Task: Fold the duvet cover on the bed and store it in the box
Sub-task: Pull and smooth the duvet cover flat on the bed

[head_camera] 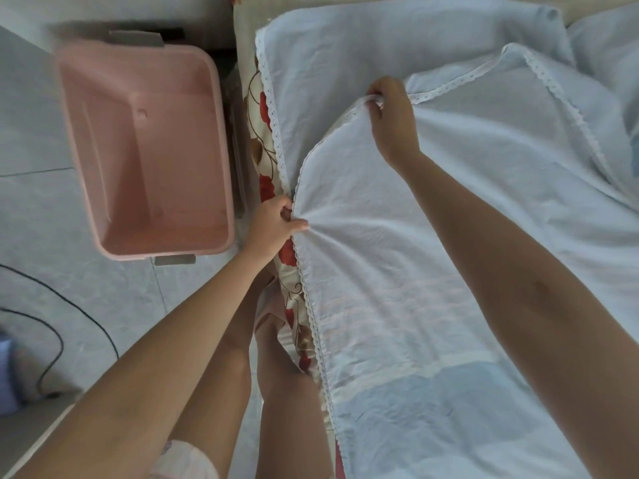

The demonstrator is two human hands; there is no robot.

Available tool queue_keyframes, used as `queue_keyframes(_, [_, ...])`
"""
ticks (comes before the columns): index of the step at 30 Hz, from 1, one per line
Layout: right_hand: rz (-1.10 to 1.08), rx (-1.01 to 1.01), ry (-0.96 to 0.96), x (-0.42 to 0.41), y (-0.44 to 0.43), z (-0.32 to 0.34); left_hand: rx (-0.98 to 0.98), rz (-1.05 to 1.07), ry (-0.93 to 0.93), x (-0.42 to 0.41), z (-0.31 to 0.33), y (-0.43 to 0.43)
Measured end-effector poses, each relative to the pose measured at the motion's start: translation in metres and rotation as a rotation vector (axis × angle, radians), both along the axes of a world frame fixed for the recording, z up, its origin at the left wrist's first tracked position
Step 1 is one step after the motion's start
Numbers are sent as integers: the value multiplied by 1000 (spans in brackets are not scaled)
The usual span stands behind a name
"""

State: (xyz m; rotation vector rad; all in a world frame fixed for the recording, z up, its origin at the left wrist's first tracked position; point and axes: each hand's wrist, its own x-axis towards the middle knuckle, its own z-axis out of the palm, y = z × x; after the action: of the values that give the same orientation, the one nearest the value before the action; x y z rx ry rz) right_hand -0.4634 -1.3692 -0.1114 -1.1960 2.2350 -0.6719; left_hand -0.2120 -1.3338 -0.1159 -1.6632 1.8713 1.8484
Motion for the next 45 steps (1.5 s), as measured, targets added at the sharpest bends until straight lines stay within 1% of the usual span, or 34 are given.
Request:
queue_keyframes(2, [22,-28,-14,0,-1,3,28,-11,-28,0,3,-3])
queue_keyframes(3, [67,-35,-19,0,-2,5,49,-47,-72,-2,4,-7])
queue_keyframes(5, [186,-16,-20,6,-1,11,72,-183,-250,-11,9,-16])
queue_keyframes(6, [242,-8,-15,11,-1,16,49,-243,-358,-19,13,-21])
queue_keyframes(7, [293,-9,-11,16,-1,21,-17,-279,-450,-30,18,-26])
queue_keyframes(8, [339,-11,-6,23,3,24,-117,-285,-503,-40,22,-31])
queue_keyframes(9, [370,-9,7,25,6,27,-242,-271,-502,-55,26,-37])
queue_keyframes(10, [375,8,23,29,11,27,-376,-257,-459,-66,29,-41])
queue_keyframes(12, [296,43,56,27,22,24,-601,-252,-307,-90,29,-53])
queue_keyframes(13, [224,54,78,20,27,23,-642,-263,-250,-101,25,-60])
queue_keyframes(14, [146,63,106,10,29,22,-642,-264,-218,-111,19,-67])
queue_keyframes(16, [-11,88,168,-18,26,20,-633,-229,-208,-124,7,-81])
queue_keyframes(18, [-132,186,223,-52,17,17,-702,-191,-220,-133,-2,-95])
queue_keyframes(20, [-148,304,277,-80,8,15,-770,-170,-237,-137,-10,-106])
queue_keyframes(23, [-53,340,368,-100,0,14,-836,-205,-261,-135,-18,-113])
queue_keyframes(25, [-58,287,358,-109,-1,11,-866,-249,-253,-137,-22,-115])
queue_keyframes(28, [-178,74,191,-121,-8,13,-891,-267,-257,-138,-24,-115])
queue_keyframes(30, [-217,11,91,-131,-20,18,-900,-298,-262,-139,-23,-115])
queue_keyframes(32, [-183,39,19,-142,-36,25,-868,-330,-276,-143,-21,-116])
queue_keyframes(34, [-123,94,0,-150,-53,31,-834,-321,-282,-146,-20,-117])
queue_keyframes(38, [-92,177,3,-158,-78,27,-790,-191,-225,-143,-18,-122])
queue_keyframes(41, [-89,177,44,-157,-88,21,-756,-158,-212,-144,-18,-125])
queue_keyframes(45, [-88,199,107,-154,-93,10,-778,-175,-232,-139,-22,-130])
